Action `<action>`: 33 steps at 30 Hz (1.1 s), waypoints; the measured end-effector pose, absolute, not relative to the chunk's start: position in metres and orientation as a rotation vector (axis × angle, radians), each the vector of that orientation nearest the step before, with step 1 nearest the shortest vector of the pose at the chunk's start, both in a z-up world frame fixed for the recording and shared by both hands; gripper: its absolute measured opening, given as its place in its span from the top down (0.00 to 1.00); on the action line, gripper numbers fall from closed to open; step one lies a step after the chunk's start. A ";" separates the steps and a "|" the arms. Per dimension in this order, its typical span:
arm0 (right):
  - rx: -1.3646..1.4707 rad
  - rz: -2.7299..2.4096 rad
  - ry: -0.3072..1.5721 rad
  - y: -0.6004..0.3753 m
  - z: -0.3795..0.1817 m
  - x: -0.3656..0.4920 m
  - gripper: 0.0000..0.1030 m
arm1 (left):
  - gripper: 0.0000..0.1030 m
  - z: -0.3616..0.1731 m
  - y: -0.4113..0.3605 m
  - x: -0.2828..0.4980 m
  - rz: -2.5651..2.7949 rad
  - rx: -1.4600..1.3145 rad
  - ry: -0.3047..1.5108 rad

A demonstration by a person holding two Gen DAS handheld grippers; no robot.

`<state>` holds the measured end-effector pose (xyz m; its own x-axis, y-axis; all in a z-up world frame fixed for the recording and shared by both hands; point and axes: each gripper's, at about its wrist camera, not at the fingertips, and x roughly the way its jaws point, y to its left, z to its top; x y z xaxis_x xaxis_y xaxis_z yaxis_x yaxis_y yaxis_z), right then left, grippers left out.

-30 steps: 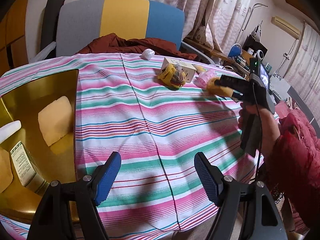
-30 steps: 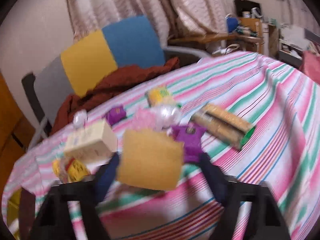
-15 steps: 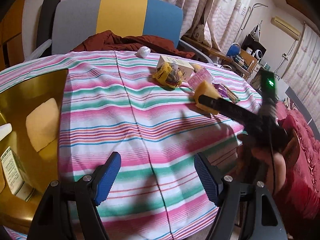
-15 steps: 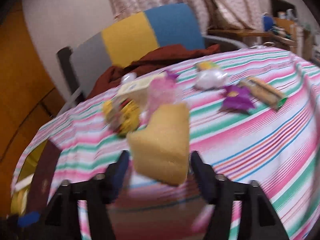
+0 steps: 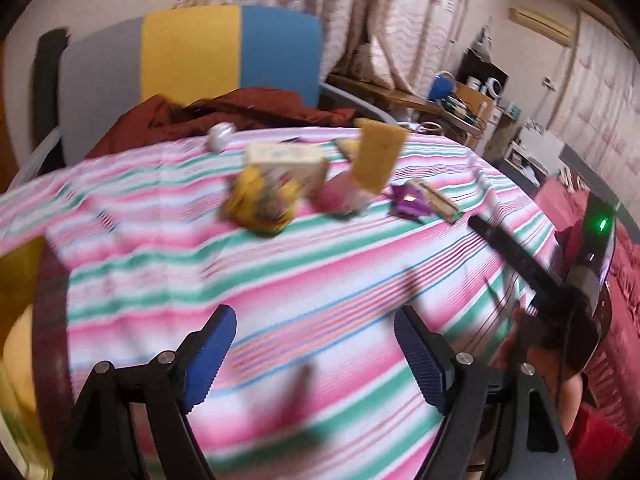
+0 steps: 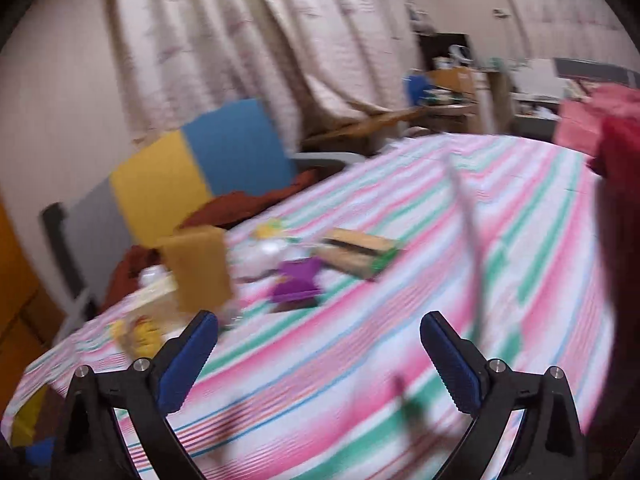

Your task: Organize objects

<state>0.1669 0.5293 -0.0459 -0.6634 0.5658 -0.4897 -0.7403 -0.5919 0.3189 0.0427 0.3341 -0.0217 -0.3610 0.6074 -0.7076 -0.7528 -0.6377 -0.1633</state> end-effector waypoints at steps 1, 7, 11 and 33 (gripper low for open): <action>-0.450 2.210 0.676 0.536 -0.051 0.168 0.01 | 0.20 -0.018 0.343 0.042 2.052 -0.948 0.241; -0.458 2.129 0.861 0.563 -0.075 0.182 0.01 | 0.18 0.005 0.415 0.027 2.041 -0.844 0.322; -0.448 2.150 0.873 0.560 -0.077 0.183 0.00 | 0.17 0.005 0.461 0.005 2.064 -0.834 0.392; -0.482 2.160 0.834 0.555 -0.072 0.179 0.00 | 0.55 -0.053 0.401 0.023 2.021 -0.740 0.460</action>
